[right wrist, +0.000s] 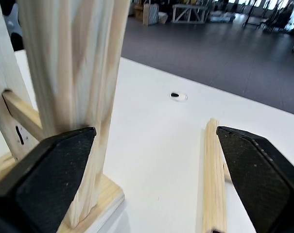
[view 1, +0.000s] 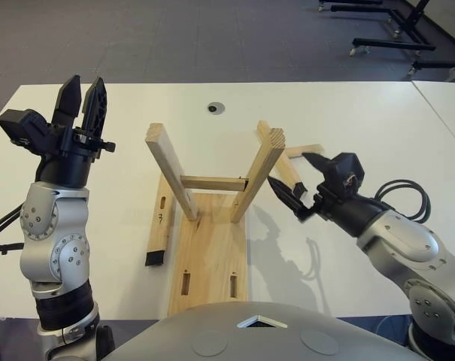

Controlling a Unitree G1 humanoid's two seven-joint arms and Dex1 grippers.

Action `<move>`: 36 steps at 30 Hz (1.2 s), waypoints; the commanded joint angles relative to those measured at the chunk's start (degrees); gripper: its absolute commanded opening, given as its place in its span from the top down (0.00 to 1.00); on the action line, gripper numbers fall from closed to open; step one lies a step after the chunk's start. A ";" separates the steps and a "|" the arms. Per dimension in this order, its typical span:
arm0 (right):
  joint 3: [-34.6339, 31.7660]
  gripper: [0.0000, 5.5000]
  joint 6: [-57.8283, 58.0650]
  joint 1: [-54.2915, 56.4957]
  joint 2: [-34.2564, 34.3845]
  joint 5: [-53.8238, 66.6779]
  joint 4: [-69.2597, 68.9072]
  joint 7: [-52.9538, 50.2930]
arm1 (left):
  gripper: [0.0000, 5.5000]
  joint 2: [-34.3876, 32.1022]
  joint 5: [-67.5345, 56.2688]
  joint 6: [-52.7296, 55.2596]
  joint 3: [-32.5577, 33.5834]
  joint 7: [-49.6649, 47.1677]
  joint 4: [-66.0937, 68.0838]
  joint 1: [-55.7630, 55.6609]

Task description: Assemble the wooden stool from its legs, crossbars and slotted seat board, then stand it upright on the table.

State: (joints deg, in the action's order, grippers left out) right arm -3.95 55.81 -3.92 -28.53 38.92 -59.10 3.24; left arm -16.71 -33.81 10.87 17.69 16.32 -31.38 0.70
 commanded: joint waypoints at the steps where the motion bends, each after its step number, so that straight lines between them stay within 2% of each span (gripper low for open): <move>1: 13.94 0.17 -2.29 13.45 6.02 -7.18 -0.89 -13.25 | 0.63 -0.56 -0.08 0.28 -1.84 1.69 3.13 -3.92; 2: 16.96 0.17 -1.62 16.46 7.53 -9.23 -0.89 -16.57 | 0.63 -0.66 -0.08 0.30 -2.27 2.15 3.91 -4.85; 3: 15.93 0.17 -8.97 17.60 5.04 -13.94 9.40 -11.66 | 0.63 -0.77 -0.23 0.38 -2.50 2.58 4.55 -5.58; 5: 11.43 0.17 -24.86 16.60 0.74 -20.13 29.49 -3.09 | 0.63 -1.20 -0.49 0.50 -2.54 3.29 5.39 -6.37; 7: 6.66 0.17 -33.03 16.34 0.36 -20.22 37.80 1.29 | 0.63 -1.46 -0.68 0.64 -2.34 3.71 5.73 -6.66; 12: 0.26 0.17 -40.16 19.50 4.93 -15.37 42.66 6.24 | 0.63 -1.53 -0.73 0.72 -1.89 3.93 5.99 -6.67; 15: -0.42 0.17 -41.02 21.08 6.43 -16.61 43.12 6.64 | 0.63 -1.78 -0.75 0.88 -1.55 3.81 6.07 -6.83; 21: 4.10 0.17 -38.69 20.68 11.18 -30.39 40.35 -3.76 | 0.63 -1.82 -0.31 0.81 -1.62 3.28 5.88 -7.17; 24: 9.29 0.17 -42.80 22.80 13.67 -39.69 44.43 -7.41 | 0.63 -1.44 0.11 0.49 -2.21 3.05 6.21 -7.77; 27: 9.72 0.17 -47.55 26.33 14.52 -43.21 49.67 -7.65 | 0.63 -1.22 0.69 0.48 -2.92 2.48 6.53 -9.02; 32: 4.75 0.17 -51.18 26.46 13.61 -41.87 52.69 -6.06 | 0.63 1.93 4.02 0.20 -1.55 -5.97 2.96 -8.57; 36: 2.17 0.17 -51.82 26.58 18.13 -37.94 56.23 -6.49 | 0.63 5.11 14.55 -2.14 -4.90 -13.25 4.57 -7.33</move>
State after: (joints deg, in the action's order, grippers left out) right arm -1.25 4.24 22.15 -12.50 -0.38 -4.09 -3.39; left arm -12.31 -24.96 9.83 15.45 5.45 -28.34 -6.96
